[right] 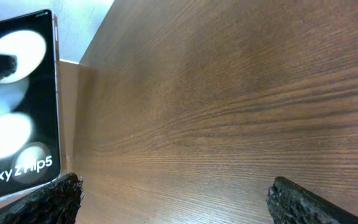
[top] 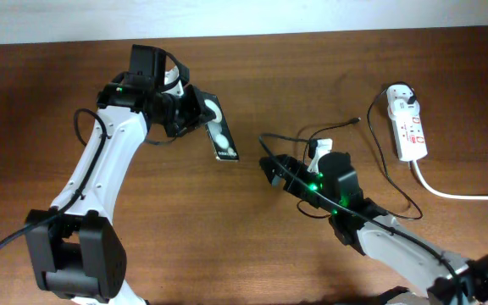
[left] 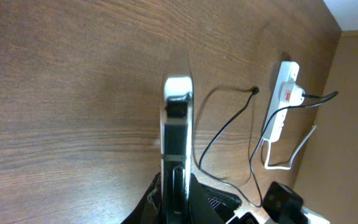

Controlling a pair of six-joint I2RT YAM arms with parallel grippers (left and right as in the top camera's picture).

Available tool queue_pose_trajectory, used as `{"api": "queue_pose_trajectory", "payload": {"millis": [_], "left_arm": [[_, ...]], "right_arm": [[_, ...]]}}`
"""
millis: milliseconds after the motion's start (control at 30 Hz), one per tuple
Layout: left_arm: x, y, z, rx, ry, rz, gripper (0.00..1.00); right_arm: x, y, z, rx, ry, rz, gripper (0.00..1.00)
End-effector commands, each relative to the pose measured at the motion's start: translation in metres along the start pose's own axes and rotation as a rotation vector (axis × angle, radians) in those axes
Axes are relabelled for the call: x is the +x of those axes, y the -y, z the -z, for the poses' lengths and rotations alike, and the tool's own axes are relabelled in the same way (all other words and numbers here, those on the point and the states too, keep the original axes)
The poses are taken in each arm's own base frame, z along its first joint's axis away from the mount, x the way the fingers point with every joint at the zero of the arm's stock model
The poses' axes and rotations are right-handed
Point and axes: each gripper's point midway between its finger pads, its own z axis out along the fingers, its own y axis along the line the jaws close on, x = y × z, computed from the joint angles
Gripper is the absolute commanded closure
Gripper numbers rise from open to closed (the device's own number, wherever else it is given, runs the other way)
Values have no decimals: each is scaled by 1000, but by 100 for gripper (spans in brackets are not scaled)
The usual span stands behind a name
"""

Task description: Plug charger to phone and switch on socket

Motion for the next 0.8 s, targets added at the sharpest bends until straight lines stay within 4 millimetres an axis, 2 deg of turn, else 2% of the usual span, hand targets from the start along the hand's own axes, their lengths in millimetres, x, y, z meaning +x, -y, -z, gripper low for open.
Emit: {"api": "queue_pose_trajectory", "payload": {"millis": [0, 67, 133, 167, 233, 367, 400, 467, 500, 533, 567, 600, 667, 733, 767], "left_arm": [[4, 5, -1, 39, -28, -15, 100], [1, 2, -1, 19, -14, -28, 100], [1, 1, -1, 17, -12, -31, 100], [1, 2, -1, 17, -12, -32, 100], [1, 2, -1, 17, -13, -31, 100], [1, 2, -1, 17, -13, -31, 100], [1, 2, -1, 17, -13, -31, 100], [1, 2, -1, 18, -13, -31, 100], [1, 2, -1, 18, -13, -31, 100], [1, 2, -1, 18, -14, -31, 100], [2, 2, -1, 20, -15, -31, 100], [2, 2, -1, 21, -15, -30, 100], [2, 2, -1, 21, -15, -30, 100], [2, 2, -1, 21, -15, -30, 100], [2, 2, -1, 21, -15, -30, 100]], "right_arm": [[-41, -16, 26, 157, 119, 139, 0], [-72, -9, 58, 407, 197, 174, 0], [-104, -21, 87, 529, 303, 184, 1], [-115, -33, 93, 517, 345, 178, 0], [-128, -36, 100, 547, 403, 182, 0], [-152, -16, 114, 679, 381, 87, 0], [-158, -11, 112, 693, 355, 61, 0], [-168, 12, 91, 706, 288, -23, 7], [-170, 35, 73, 726, 241, -72, 14], [-169, 54, 57, 749, 220, -112, 21], [-166, 80, 42, 791, 207, -184, 24], [-165, 95, 32, 811, 202, -218, 26], [-166, 117, 6, 815, 205, -236, 29], [-163, 137, -13, 827, 214, -276, 36], [-159, 147, -16, 852, 210, -289, 37]]}}
